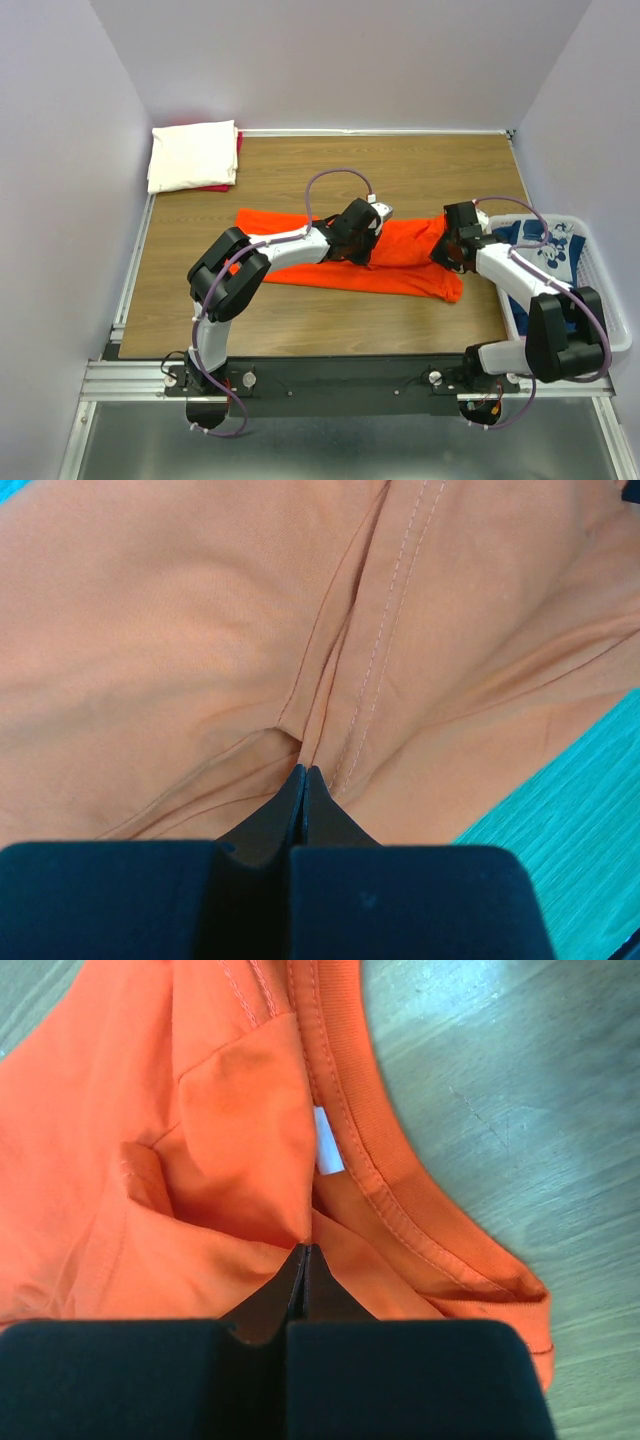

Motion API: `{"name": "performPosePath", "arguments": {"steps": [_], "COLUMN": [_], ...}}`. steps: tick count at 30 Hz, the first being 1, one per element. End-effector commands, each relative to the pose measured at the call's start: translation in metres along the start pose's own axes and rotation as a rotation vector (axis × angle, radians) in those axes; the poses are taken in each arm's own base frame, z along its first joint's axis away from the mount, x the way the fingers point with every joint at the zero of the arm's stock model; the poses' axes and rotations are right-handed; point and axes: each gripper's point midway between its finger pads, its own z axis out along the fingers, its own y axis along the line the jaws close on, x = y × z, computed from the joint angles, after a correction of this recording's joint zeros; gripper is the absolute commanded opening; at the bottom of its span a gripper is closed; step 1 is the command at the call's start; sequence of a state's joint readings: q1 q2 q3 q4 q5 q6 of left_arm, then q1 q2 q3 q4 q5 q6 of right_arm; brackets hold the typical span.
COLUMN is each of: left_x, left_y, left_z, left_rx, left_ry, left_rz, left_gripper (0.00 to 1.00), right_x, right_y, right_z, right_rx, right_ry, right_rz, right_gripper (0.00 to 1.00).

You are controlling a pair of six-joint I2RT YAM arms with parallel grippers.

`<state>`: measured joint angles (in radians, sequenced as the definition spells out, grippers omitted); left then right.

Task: Fold and stack the t-shirts
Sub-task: Fold the tshirt

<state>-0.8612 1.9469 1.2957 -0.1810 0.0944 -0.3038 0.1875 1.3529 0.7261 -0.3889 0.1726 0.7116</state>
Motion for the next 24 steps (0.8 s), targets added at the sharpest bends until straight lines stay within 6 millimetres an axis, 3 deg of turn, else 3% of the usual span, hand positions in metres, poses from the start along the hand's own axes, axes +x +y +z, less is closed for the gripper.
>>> {"name": "performPosePath", "arguments": {"steps": [1, 9, 24], "left_x": [0.008, 0.007, 0.002], "left_y": [0.001, 0.002, -0.001], "left_z": [0.003, 0.003, -0.003], "left_rx": [0.007, 0.0, 0.009], "left_ry": [0.018, 0.018, 0.008], "left_rz": [-0.009, -0.017, -0.012], "left_gripper": [0.0, 0.0, 0.0], "right_x": [-0.003, 0.01, 0.013], "right_y": [-0.012, -0.023, -0.027], "right_z": [-0.002, -0.002, -0.008], "right_rx": [0.034, 0.049, 0.039], "right_ry": [-0.036, -0.017, -0.027], "right_rz": [0.02, 0.017, 0.016], "right_gripper": [0.0, 0.0, 0.01]}}
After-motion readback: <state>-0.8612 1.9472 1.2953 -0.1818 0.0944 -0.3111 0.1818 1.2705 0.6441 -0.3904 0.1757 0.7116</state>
